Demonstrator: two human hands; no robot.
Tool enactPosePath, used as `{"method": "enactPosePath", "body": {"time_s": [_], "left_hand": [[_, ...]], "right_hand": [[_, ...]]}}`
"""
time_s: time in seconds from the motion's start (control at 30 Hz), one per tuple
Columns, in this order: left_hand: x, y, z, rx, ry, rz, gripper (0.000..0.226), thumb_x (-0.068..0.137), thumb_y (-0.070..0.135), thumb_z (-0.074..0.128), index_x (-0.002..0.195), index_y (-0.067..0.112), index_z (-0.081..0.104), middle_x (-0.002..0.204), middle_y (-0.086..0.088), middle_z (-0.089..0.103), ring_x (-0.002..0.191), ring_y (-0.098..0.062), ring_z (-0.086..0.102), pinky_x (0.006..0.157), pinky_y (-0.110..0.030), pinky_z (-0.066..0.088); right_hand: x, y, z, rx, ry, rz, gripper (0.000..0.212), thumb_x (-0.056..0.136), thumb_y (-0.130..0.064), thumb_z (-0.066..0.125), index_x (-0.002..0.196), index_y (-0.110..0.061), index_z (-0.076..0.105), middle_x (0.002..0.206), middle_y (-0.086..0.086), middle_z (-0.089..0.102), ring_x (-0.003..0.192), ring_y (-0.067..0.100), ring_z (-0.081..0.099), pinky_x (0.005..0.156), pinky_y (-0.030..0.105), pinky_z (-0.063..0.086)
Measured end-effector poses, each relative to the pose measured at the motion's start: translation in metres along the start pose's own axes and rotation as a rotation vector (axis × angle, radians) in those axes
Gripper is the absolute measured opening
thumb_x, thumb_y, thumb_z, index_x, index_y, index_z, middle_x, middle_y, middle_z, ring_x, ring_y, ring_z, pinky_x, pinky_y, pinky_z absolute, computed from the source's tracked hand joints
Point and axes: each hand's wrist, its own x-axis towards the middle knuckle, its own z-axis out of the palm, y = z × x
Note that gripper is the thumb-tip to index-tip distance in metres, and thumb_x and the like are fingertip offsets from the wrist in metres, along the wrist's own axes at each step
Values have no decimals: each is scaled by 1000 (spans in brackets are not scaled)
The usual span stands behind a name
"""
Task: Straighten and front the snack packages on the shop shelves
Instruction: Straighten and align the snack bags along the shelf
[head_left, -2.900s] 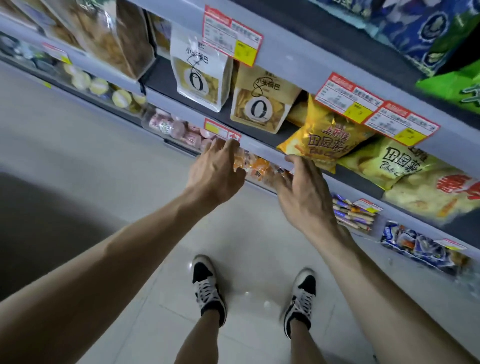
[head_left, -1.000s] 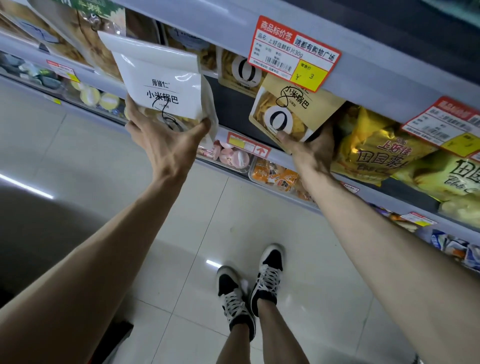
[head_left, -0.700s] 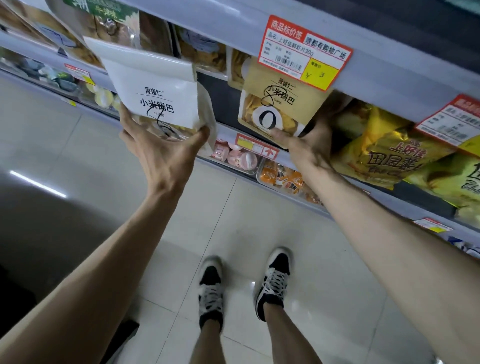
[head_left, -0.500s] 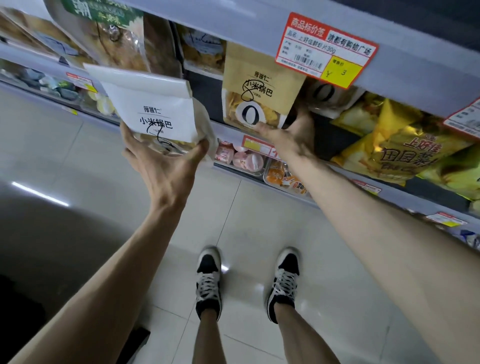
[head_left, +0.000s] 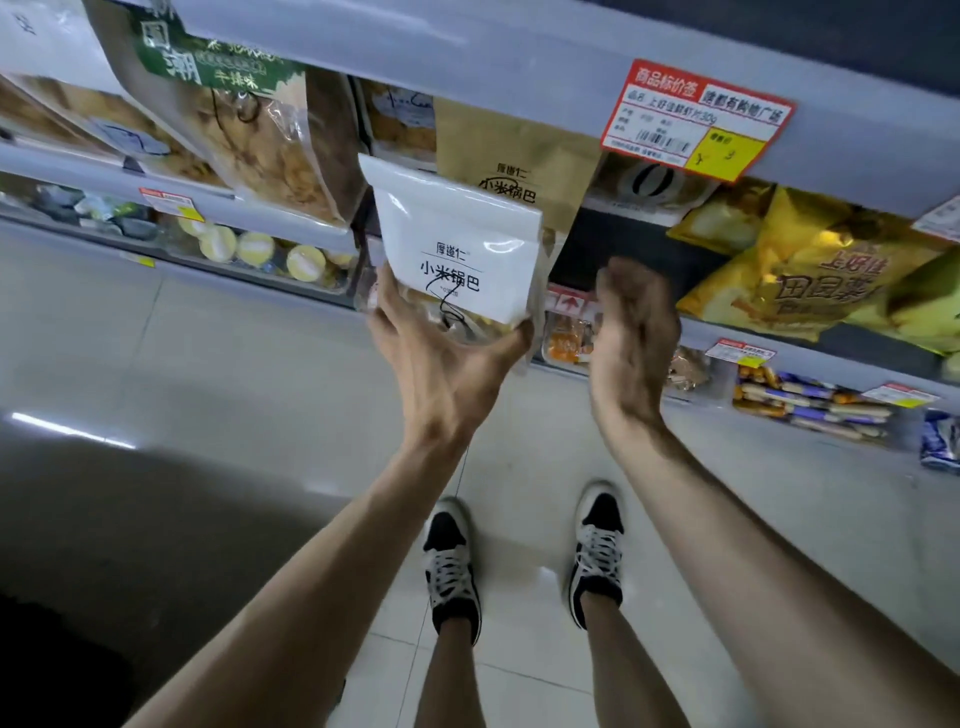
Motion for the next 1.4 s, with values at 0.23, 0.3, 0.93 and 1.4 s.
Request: {"method": "enactPosePath", "body": {"time_s": [0.23,0.3,0.93,1.4], "left_hand": [[-22,33,67,11,-221,-7,134,59,41,100,161,24,15,125,4,28,124,-18,28,109,-36,36],[-22,40,83,15,-240,-26,132,61,43,99,160,21,14,128,0,29,126,-21,28,111,-38,34],[11,47,113,72,-373,114,95,75,9,69,158,11,23,146,-12,43,118,-14,43,87,-32,48],[25,49,105,7,-410,81,85,68,17,67,146,16,31,132,-9,60,126,-30,59,99,-54,55]], "right_hand": [[-46,5,-51,25,-29,-89,38,108,-14,46,145,-8,53,143,3,62,131,7,57,100,20,49],[-33,4,-61,58,-78,-69,40,109,-13,46,149,-9,51,148,4,58,137,10,53,107,27,49],[52,-10,-61,-61,-206,123,56,92,-24,70,145,-27,50,128,-20,67,107,-17,60,89,19,48],[63,-12,-64,-88,-239,85,57,90,-21,72,142,-22,48,128,-12,68,107,-8,64,86,18,53]]}}
